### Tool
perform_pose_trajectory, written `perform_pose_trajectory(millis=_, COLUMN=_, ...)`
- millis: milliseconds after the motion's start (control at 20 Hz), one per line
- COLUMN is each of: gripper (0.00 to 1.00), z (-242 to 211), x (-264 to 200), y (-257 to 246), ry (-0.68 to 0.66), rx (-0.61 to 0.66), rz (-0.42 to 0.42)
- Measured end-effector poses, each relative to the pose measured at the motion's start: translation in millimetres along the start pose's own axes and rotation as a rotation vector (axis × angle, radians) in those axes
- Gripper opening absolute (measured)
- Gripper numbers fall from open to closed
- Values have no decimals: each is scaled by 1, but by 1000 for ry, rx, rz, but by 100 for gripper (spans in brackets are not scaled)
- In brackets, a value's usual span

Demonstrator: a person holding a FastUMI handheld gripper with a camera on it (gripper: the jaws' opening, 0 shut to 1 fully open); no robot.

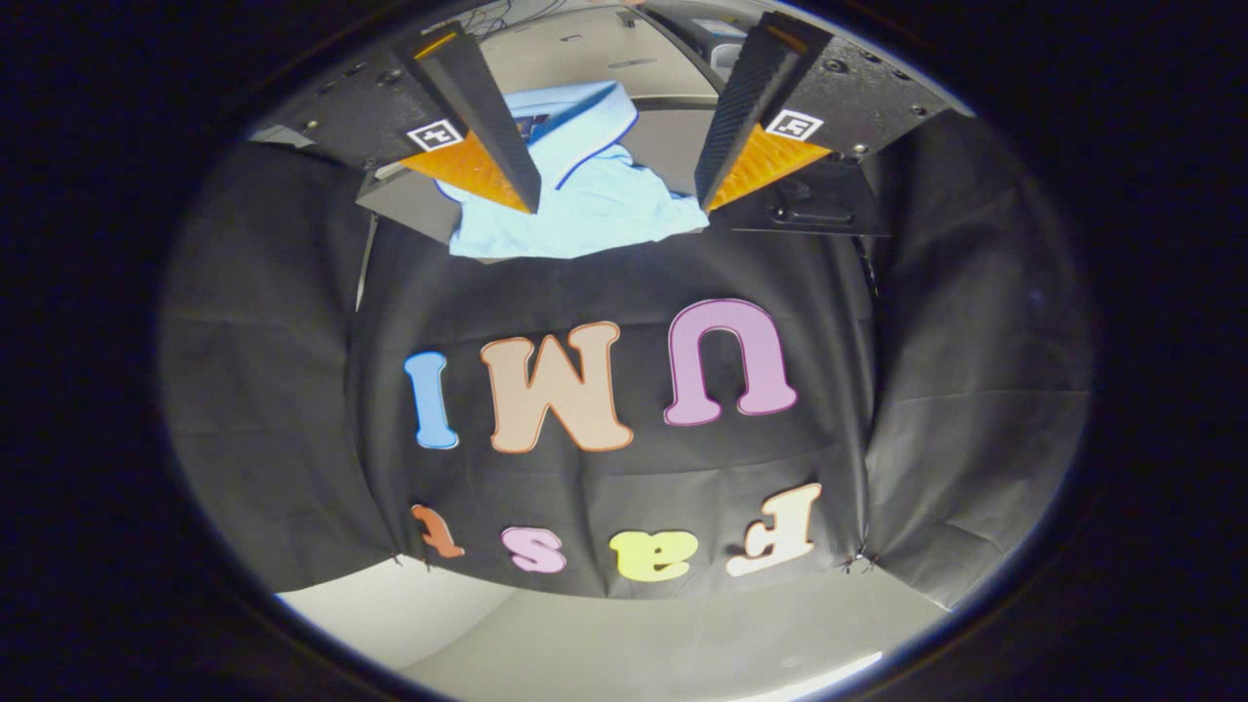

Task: Put the clothes into the washing machine and then close the washing machine lid.

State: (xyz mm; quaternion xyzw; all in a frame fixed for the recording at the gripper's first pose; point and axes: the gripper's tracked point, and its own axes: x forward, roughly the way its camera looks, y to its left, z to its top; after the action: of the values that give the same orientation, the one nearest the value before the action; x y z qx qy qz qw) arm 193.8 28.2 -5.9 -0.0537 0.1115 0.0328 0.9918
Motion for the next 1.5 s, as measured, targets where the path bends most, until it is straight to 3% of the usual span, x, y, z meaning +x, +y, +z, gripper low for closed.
perform_pose_trajectory(millis=450, gripper=96, z=-6, x=40, y=-13, ry=30, rx=2, rz=-38)
perform_pose_trajectory(millis=850, gripper=96, z=-21, x=73, y=-7, ry=98, rx=-40, rz=-12)
perform_pose_trajectory(millis=1100, gripper=97, z=-52, x=101, y=-7, ry=234, rx=-28, rz=-2)
perform_pose_trajectory(millis=1350, gripper=95, z=-76, x=137, y=-47, ry=365, rx=-4, rz=-108)
perform_pose_trajectory(millis=1500, gripper=93, z=-94, x=159, y=-61, ry=440, rx=-69, rz=-136)
